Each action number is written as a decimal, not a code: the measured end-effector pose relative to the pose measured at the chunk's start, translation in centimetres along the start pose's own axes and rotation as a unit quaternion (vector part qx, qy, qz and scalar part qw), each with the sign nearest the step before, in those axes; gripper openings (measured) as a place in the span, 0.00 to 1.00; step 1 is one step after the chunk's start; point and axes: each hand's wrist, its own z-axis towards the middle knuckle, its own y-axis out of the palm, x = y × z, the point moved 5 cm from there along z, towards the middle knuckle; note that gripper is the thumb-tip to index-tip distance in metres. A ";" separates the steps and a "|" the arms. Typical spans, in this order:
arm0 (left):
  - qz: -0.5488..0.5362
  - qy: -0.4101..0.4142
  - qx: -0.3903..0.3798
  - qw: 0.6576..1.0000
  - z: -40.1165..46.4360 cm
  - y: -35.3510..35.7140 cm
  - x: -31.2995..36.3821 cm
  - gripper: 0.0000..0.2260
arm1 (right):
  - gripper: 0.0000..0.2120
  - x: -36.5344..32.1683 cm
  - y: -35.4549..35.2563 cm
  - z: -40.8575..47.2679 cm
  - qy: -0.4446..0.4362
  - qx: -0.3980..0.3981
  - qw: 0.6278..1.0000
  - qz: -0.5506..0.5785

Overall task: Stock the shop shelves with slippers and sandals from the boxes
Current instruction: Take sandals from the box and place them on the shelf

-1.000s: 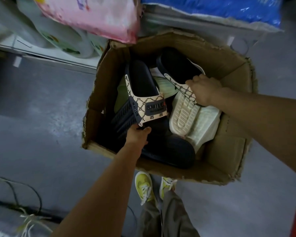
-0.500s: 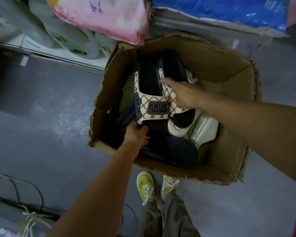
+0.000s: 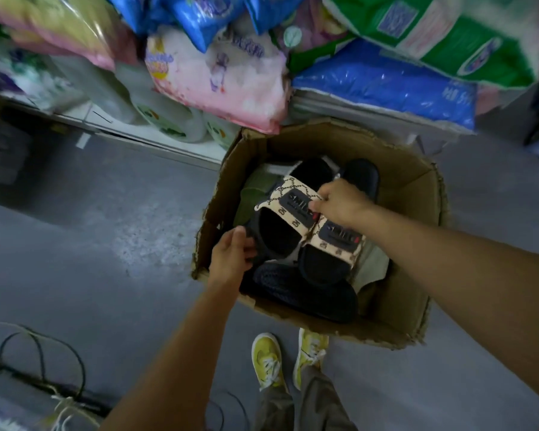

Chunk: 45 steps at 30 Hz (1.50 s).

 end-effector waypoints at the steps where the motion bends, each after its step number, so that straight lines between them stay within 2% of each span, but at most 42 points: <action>1: -0.002 0.001 -0.006 1.000 -0.6 -0.7 0.6 0.10 | 0.11 -0.1 -0.4 -0.8 0.025 0.007 0.998 0.060; 3: -0.003 -0.001 -0.024 1.000 -2.0 -1.9 1.8 0.12 | 0.09 -0.5 -1.0 -2.7 0.090 0.013 0.973 0.214; 6: -0.007 -0.011 -0.054 0.998 -4.2 -2.8 3.8 0.19 | 0.12 -1.3 -1.5 -5.3 0.157 0.017 0.902 0.402; 8: -0.019 -0.003 -0.064 0.998 -5.7 -3.2 5.6 0.22 | 0.09 -2.4 -2.0 -7.2 0.174 0.026 0.857 0.484; 10: -0.034 0.015 -0.056 0.998 -7.1 -3.7 7.6 0.21 | 0.04 -3.6 -2.9 -9.2 0.182 0.030 0.817 0.547; 13: -0.048 0.053 -0.053 0.996 -8.9 -4.2 10.9 0.17 | 0.06 -5.6 -4.8 -12.0 0.168 0.031 0.779 0.603; 16: -0.066 0.078 -0.039 0.994 -10.8 -4.8 14.2 0.10 | 0.06 -7.6 -6.9 -14.2 0.146 0.023 0.780 0.607; 20: -0.039 0.103 -0.034 0.993 -12.8 -6.0 16.9 0.08 | 0.06 -10.4 -9.6 -16.6 0.107 0.015 0.802 0.588; 28: -0.042 0.194 -0.009 0.980 -16.7 -10.6 23.8 0.10 | 0.07 -16.6 -13.7 -20.9 0.048 -0.001 0.806 0.589; 36: -0.045 0.240 -0.014 0.970 -17.7 -16.6 30.0 0.10 | 0.09 -24.6 -15.3 -24.0 0.008 -0.020 0.804 0.594; 39: -0.029 0.260 -0.016 0.965 -17.0 -19.5 32.1 0.13 | 0.09 -27.8 -15.2 -24.1 0.004 -0.020 0.810 0.587; 45: -0.002 0.297 -0.043 0.954 -15.0 -26.6 37.0 0.12 | 0.06 -35.4 -12.9 -23.8 -0.012 0.004 0.800 0.600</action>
